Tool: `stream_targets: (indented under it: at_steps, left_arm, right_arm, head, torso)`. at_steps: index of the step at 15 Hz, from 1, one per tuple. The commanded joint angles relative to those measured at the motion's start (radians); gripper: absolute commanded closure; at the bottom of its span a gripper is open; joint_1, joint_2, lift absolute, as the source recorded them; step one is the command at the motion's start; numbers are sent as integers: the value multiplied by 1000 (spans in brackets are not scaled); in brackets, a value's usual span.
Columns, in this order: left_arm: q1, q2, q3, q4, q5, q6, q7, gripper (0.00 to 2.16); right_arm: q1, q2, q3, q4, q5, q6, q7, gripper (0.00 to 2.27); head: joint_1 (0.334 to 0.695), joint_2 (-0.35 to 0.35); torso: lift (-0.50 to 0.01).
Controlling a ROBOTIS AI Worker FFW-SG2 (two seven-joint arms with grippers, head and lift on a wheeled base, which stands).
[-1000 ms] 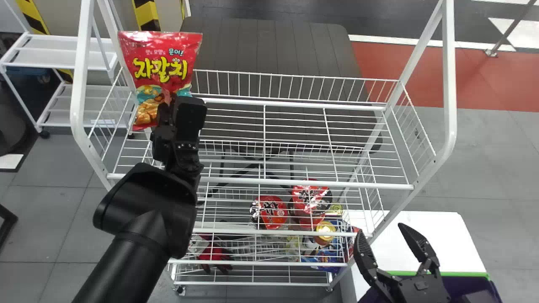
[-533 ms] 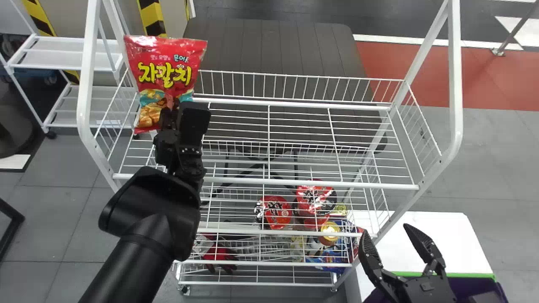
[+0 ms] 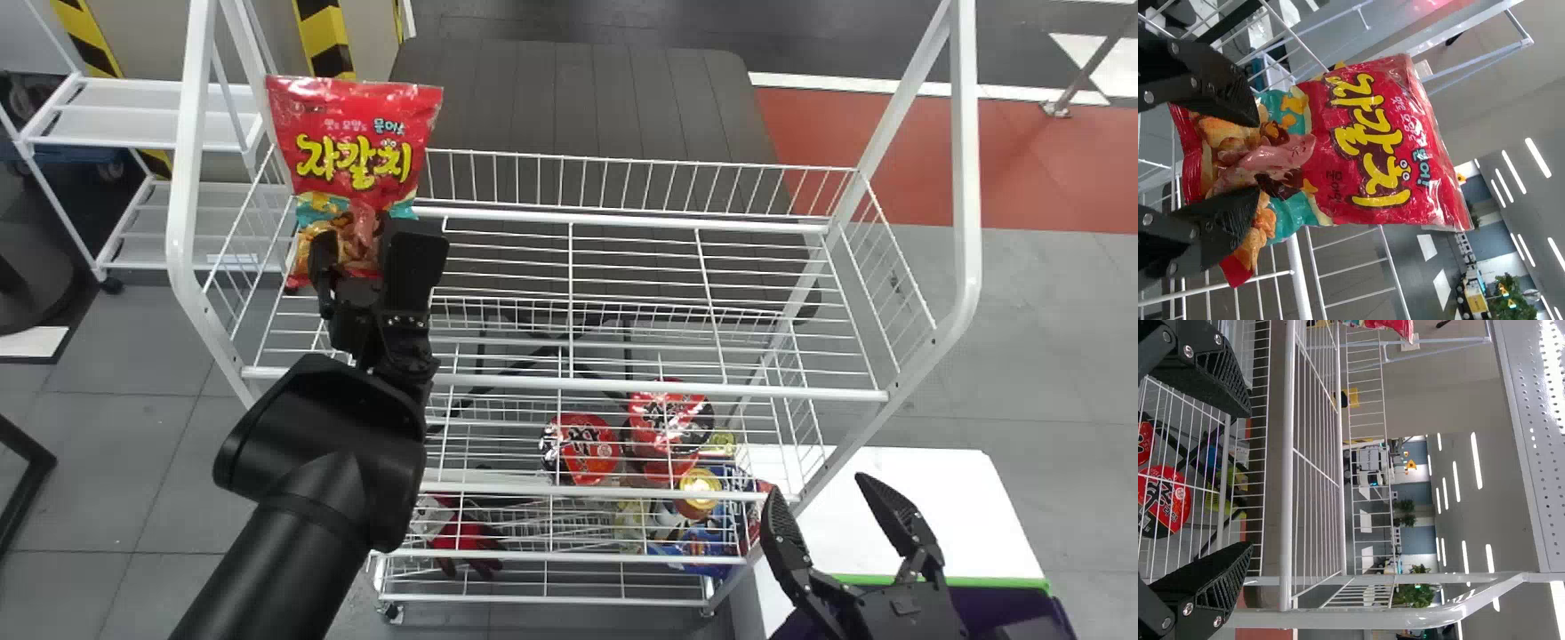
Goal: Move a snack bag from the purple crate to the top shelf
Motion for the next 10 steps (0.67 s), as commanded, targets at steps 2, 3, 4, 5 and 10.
stream_targets:
  at_steps: [2,3,4,5,10]
  left_arm:
    - [11,-2,-4,-8,-1,12,16,245]
    - [20,-2,-3,-12,-1,12,16,245]
    - [25,-2,-3,-18,1,19,16,245]
    - [30,-2,-4,-26,-1,25,16,245]
    - [112,0,-4,-166,-22,77,8,245]
  right_arm:
    - [0,-2,1,0,-1,0,0,140]
    - [-1,-2,1,0,-3,0,0,140]
    - [-1,-3,1,0,-5,3,2,140]
    - [-1,-3,1,0,-5,3,2,140]
    - [-1,-6,2,0,-6,0,2,140]
  head:
    - [695,-60]
    - [695,-60]
    - [695,-60]
    - [695,-60]
    - [695,-64]
  torso:
    - [0]
    - [0]
    - [0]
    - [0]
    - [0]
